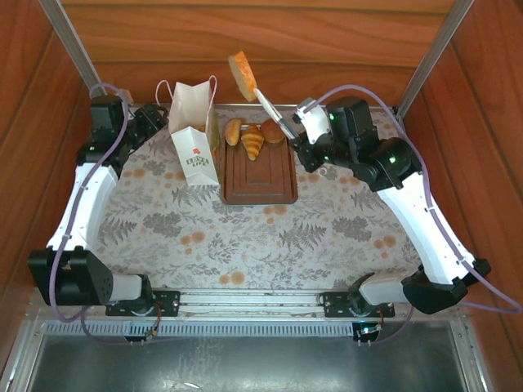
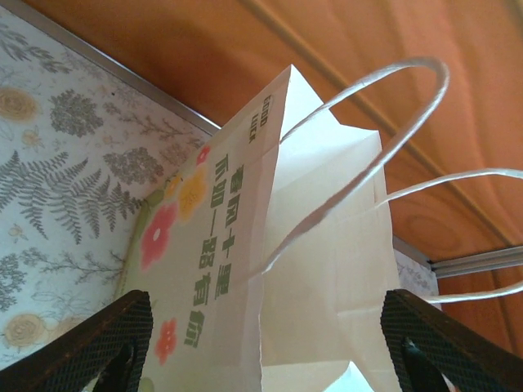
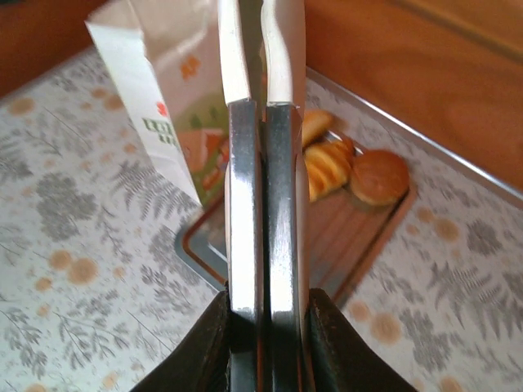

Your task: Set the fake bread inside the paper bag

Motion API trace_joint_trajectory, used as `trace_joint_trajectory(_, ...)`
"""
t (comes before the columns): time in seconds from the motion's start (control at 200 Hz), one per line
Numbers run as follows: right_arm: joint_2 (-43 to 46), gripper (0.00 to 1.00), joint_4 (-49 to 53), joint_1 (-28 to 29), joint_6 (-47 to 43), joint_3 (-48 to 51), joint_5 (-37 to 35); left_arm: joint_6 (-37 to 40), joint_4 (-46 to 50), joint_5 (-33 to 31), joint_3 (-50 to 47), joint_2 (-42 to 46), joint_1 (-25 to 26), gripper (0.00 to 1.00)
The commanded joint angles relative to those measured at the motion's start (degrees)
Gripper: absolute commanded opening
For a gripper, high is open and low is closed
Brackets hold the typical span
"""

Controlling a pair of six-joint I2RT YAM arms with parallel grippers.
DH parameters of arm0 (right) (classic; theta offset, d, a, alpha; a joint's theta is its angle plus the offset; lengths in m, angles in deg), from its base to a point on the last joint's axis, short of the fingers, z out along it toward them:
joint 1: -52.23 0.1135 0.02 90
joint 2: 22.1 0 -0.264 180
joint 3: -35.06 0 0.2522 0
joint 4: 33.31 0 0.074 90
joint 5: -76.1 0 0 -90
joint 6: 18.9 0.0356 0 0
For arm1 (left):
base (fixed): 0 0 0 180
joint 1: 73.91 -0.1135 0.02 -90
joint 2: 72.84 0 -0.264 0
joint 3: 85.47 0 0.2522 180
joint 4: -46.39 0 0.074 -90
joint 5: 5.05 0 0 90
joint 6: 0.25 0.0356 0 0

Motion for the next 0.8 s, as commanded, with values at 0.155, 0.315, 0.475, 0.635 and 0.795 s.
trace_joint_trajectory(0.155,-7.7,0.04,-7.9,3.4,6.0,-6.6,5.6,-0.3,-3.3,3.8,2.7,-5.5,0.3,0.65)
trace_joint_trajectory(0.315,-13.4,0.03,-9.0,5.2,8.5,-9.8,6.2,-0.7,-4.6,2.9,2.2,-7.1,0.3,0.61)
trace_joint_trajectory(0.475,-19.8,0.03,-7.3,6.3,9.7,-13.5,5.6,-0.7,-5.6,2.7,1.5,-8.0,0.3,0.55)
trace_joint_trajectory(0.635,-24.2,0.03,-5.5,6.7,11.1,-15.7,5.2,-0.8,-6.2,2.9,0.9,-8.8,0.3,0.47)
trace_joint_trajectory(0.795,-27.3,0.04,-3.6,6.9,11.7,-16.4,5.1,-1.3,-7.1,4.0,1.1,-9.8,0.3,0.37)
